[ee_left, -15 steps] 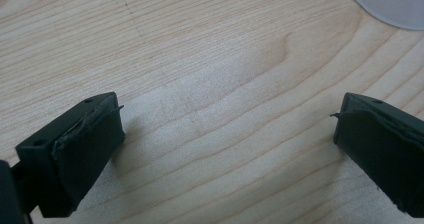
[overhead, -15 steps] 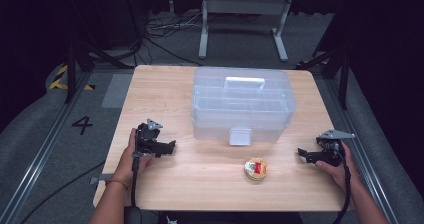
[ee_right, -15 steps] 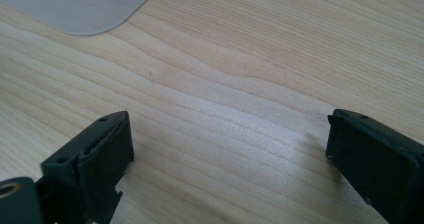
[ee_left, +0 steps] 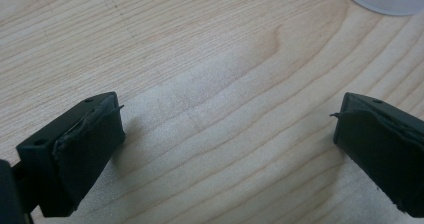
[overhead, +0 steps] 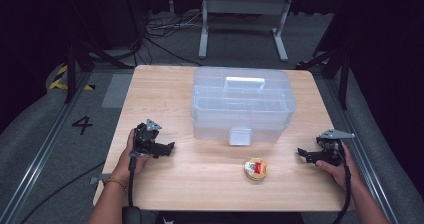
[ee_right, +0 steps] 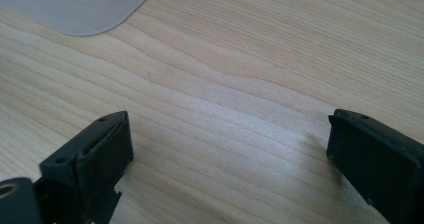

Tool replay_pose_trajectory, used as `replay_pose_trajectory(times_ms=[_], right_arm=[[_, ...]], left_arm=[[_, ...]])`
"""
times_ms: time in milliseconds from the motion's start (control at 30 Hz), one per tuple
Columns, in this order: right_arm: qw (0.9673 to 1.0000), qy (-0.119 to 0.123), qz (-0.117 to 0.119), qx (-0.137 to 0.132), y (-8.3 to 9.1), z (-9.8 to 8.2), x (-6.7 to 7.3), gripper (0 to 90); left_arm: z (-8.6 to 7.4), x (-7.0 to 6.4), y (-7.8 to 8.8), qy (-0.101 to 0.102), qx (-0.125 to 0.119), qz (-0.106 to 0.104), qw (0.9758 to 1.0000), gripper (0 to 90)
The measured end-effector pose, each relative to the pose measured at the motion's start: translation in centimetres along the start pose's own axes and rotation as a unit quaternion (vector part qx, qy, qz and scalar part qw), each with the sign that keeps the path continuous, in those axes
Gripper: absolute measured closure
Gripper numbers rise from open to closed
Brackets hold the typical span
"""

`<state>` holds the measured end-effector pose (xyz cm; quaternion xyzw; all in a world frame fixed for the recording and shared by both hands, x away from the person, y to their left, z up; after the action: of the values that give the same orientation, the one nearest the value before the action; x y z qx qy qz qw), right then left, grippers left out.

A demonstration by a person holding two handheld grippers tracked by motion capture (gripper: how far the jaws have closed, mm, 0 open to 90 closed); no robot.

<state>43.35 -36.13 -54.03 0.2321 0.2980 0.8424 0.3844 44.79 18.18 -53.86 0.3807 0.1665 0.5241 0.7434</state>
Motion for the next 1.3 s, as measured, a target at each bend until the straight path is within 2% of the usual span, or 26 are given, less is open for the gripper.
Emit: replay_pose_trajectory(times_ms=[267, 333, 400, 467, 533, 733, 1033, 1100, 1300], right_arm=[[0.9999, -0.001, 0.000, 0.011, 0.2, -0.1, -0.2, 5.2], [1.0000, -0.001, -0.004, 0.006, 0.4, 0.0, -0.3, 10.5], [1.0000, -0.005, -0.007, -0.003, 0.6, 0.1, -0.4, 20.2], [0.9998, -0.001, -0.019, -0.004, 0.8, 0.1, -0.6, 15.9], [0.9998, -0.002, -0.017, -0.012, 1.1, 0.2, -0.6, 19.3], [0.9994, 0.006, -0.016, -0.030, 1.8, 0.9, -0.3, 19.5], [0.9981, 0.030, -0.010, -0.053, 3.1, 2.2, 0.8, 19.4], [0.9973, 0.044, -0.009, -0.058, 3.7, 2.8, 1.5, 20.2], [0.9954, 0.062, -0.002, -0.073, 4.6, 4.0, 2.7, 22.0]], left_arm=[[-0.1, 0.1, 0.1, -0.006, -0.001, -0.003, 1.0000, 0.4], [-0.1, 0.0, 0.0, -0.006, -0.003, -0.003, 1.0000, 0.4], [-0.1, 0.0, 0.1, -0.011, -0.002, -0.006, 0.9999, 0.4], [-0.1, 0.0, 0.1, -0.012, -0.003, -0.007, 0.9999, 0.4], [-0.1, 0.0, 0.1, -0.012, -0.003, -0.008, 0.9999, 0.4], [-0.1, 0.0, 0.1, -0.012, -0.003, -0.008, 0.9999, 0.4], [-0.1, 0.0, 0.1, -0.012, -0.003, -0.007, 0.9999, 0.5], [-0.1, 0.1, 0.1, -0.013, -0.003, -0.005, 0.9999, 0.5], [-0.1, 0.1, 0.1, -0.011, -0.003, -0.004, 0.9999, 0.4]])
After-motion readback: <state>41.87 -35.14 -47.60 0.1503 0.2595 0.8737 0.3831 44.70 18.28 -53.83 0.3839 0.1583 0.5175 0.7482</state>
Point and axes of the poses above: each handheld gripper's, and its own axes: y roughly backward along the jaws, z roughly out of its top, x roughly to its left, the point moved 7 cm from there along -y, roughly forward along the jaws, and after that the axes turned 13 degrees about z, right-handed, at the moved point
